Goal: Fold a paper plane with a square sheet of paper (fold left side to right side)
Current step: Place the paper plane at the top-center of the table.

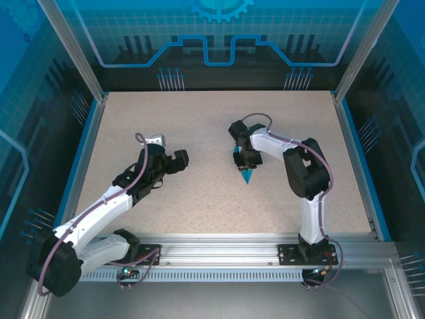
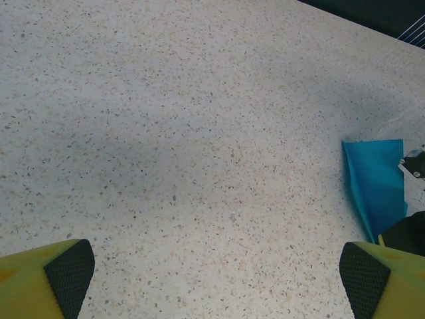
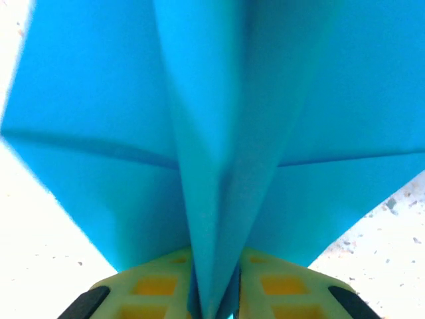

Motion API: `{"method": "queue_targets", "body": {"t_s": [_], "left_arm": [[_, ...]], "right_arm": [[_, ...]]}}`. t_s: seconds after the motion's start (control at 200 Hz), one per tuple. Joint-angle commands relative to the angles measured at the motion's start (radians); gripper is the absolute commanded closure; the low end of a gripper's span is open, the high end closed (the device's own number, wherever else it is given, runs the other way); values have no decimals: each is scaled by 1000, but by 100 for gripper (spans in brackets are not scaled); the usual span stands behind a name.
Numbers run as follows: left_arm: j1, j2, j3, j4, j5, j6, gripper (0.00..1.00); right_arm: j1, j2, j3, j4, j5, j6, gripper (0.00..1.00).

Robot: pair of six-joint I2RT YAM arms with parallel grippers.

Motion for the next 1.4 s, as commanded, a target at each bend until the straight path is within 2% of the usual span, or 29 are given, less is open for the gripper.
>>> {"method": "queue_targets", "body": {"t_s": [0.0,0.055,0.235,0.575,0.735,1.396], "left_arm": [[8,0,39,6,14,-11,1],[9,1,43,5,16,-5,1],[8,10,67,-3,35,28,1],[8,47,89,-3,94,37,1],[8,59,100,-5,109,40,1],[20,132,178,-25,151,34,1]], "right_arm": [[-29,24,48,6,-13,-12,88],[-38,36,75,-5,-6,-10,93],[-80,116,218,-84,39,-11,93],[-123,270,443,-185,48,-4,87],[-123,272,445,-181,30,-4,81],[-100,157,393,-204,67,-11,70]]}}
